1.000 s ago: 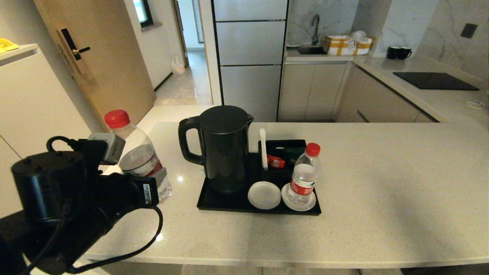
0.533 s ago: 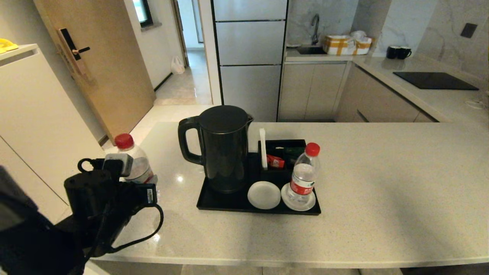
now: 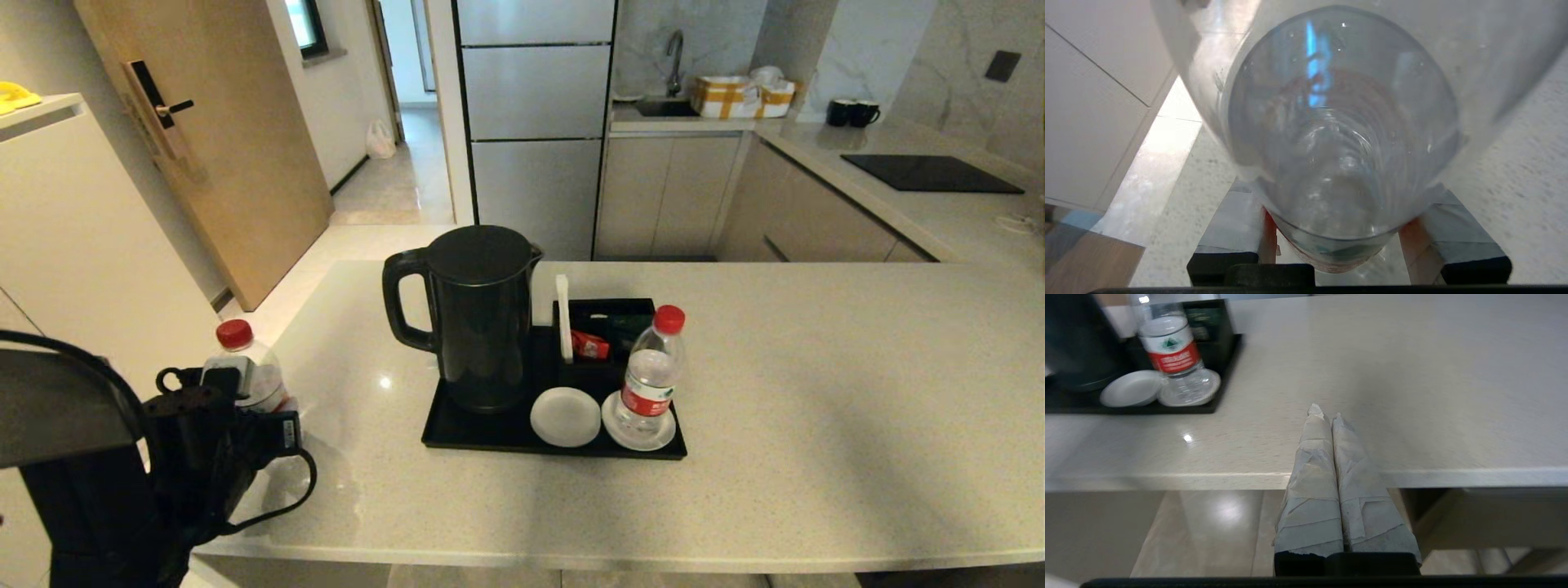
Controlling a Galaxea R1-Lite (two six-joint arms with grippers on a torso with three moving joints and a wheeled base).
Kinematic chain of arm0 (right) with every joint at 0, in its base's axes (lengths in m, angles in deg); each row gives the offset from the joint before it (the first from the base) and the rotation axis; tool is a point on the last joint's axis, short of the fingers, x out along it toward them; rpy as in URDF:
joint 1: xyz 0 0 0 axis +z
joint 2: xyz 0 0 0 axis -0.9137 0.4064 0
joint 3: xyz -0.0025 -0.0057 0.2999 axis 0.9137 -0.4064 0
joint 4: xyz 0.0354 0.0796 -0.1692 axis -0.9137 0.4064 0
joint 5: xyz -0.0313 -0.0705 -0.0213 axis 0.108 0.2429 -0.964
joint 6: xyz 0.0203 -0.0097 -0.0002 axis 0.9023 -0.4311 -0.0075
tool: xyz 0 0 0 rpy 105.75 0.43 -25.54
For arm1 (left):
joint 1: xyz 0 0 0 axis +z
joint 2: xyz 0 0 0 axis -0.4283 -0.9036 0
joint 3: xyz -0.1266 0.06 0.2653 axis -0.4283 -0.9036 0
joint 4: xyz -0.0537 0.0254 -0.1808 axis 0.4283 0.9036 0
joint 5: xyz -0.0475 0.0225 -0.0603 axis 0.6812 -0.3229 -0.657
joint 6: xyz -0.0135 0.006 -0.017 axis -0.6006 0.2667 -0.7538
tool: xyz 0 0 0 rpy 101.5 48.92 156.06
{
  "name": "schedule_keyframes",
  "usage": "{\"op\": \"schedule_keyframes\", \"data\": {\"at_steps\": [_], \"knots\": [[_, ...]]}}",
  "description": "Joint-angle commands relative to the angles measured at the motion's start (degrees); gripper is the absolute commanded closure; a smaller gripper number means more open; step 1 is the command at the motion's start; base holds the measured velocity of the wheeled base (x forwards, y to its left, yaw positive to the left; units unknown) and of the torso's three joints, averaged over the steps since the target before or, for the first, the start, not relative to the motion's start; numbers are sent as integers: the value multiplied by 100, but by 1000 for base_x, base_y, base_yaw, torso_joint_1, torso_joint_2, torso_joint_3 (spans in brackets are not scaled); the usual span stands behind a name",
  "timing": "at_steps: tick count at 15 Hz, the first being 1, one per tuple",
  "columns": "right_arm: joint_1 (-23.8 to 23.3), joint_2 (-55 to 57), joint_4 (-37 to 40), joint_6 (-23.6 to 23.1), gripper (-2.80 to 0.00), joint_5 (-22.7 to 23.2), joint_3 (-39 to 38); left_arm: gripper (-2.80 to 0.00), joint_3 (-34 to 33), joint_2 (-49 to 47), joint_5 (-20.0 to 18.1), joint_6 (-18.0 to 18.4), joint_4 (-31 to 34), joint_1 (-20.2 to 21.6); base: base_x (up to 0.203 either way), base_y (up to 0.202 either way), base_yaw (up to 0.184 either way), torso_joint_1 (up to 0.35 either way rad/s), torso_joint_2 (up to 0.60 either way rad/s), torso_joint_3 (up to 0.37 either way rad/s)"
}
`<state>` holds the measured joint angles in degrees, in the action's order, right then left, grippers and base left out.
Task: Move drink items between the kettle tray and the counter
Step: Place it on the left
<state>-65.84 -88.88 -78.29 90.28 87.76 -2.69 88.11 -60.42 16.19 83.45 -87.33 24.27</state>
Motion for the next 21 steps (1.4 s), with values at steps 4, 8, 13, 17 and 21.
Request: {"op": "schedule_keyframes", "data": {"at_steps": [4, 8, 13, 17, 21], "knots": [[8, -1, -1, -1, 0, 1, 0, 0, 1, -196, -23, -54, 15, 74, 0, 0, 0, 0, 0, 0], [8, -1, -1, -1, 0, 1, 0, 0, -26, -169, -50, -63, 15, 30, 0, 0, 0, 0, 0, 0], [8, -1, -1, -1, 0, 1, 0, 0, -61, -23, -146, -54, 15, -84, 0, 0, 0, 0, 0, 0], [8, -1, -1, -1, 0, 1, 0, 0, -26, -29, -85, -37, 15, -84, 0, 0, 0, 0, 0, 0], [8, -1, -1, -1, 0, 1, 0, 0, 10, -55, -87, -28, 15, -49, 0, 0, 0, 0, 0, 0]]}}
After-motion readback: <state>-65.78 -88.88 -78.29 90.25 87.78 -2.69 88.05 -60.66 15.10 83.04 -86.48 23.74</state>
